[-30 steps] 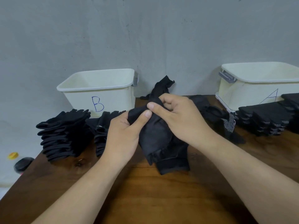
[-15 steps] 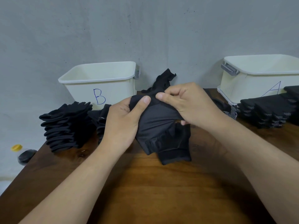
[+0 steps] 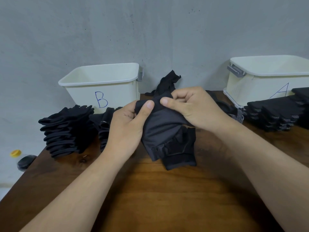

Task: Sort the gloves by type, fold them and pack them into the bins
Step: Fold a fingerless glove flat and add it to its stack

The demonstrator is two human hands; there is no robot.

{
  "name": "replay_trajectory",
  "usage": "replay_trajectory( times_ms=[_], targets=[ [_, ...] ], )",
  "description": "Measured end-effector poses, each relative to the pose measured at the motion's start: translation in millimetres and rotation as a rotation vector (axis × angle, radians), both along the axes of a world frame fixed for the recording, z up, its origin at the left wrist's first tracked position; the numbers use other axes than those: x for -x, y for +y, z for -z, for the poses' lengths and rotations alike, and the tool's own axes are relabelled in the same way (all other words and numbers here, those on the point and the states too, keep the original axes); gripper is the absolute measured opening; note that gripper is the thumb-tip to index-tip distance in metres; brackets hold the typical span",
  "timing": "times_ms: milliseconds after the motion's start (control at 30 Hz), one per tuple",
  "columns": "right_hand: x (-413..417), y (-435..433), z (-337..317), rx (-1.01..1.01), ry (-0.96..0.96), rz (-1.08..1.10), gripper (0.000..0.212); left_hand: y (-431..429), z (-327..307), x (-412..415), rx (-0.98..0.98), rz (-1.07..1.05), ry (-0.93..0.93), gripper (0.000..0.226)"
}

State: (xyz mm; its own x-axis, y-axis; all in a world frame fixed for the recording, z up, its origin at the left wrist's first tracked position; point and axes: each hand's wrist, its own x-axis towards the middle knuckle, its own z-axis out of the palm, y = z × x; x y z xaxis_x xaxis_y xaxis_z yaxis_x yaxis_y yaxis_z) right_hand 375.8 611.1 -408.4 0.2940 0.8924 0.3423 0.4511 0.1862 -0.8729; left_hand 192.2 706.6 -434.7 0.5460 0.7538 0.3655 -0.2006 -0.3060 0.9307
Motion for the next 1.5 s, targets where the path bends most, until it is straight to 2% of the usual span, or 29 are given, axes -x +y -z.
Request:
replay_trajectory(
  times_ms=[133,233,367,500,567,667,767,900,1133,1267,1367,1500],
  targets=[
    [-13.1,2.0,-2.9,-0.128,0.014,0.130,0.042,6.3,6.3,-0.8,0.013,-0.010,0.054,0.030],
    [-22.6,5.3,-0.7,-0.223,0.029,0.227,0.048,8.7,12.8,-3.2,-0.031,0.088,0.142,0.018],
    [-29.3,6.8,4.4,-0.331,0.070,0.362,0.024,14.6,28.2,-9.8,-0.110,0.024,0.291,0.025],
    [-35.4,9.2,20.7,-0.311,0.000,0.424,0.019,16.9,39.0,-12.0,-0.217,-0.021,0.535,0.039],
    [-41.4,12.4,31.1,-0.283,-0.021,0.441,0.025,11.2,41.8,-12.4,-0.252,-0.021,0.616,0.039],
    [-50.6,15.4,42.5,-0.265,-0.034,0.467,0.033,1.7,44.7,-11.3,-0.444,0.023,0.743,0.034],
    [-53.4,15.8,46.7,-0.267,-0.045,0.473,0.027,-2.9,46.4,-11.2,-0.683,0.184,0.804,0.033],
    [-54.5,18.0,50.2,-0.255,-0.055,0.467,0.027,-4.7,50.9,-9.5,-0.715,0.357,0.811,0.035],
    [-50.5,16.6,51.1,-0.240,-0.085,0.472,0.026,-5.6,49.0,-12.2,-0.710,0.380,0.767,0.036],
    [-49.8,13.5,54.4,-0.212,-0.112,0.485,0.027,2.8,40.8,-10.5,-0.618,0.156,0.568,0.022],
    [-45.8,8.9,55.8,-0.206,-0.092,0.470,0.027,5.3,37.4,-10.0,-0.402,-0.019,0.444,0.039],
    [-39.1,0.2,55.7,-0.199,-0.039,0.412,0.022,7.2,38.2,-12.5,-0.283,-0.101,0.369,0.045]
  ],
)
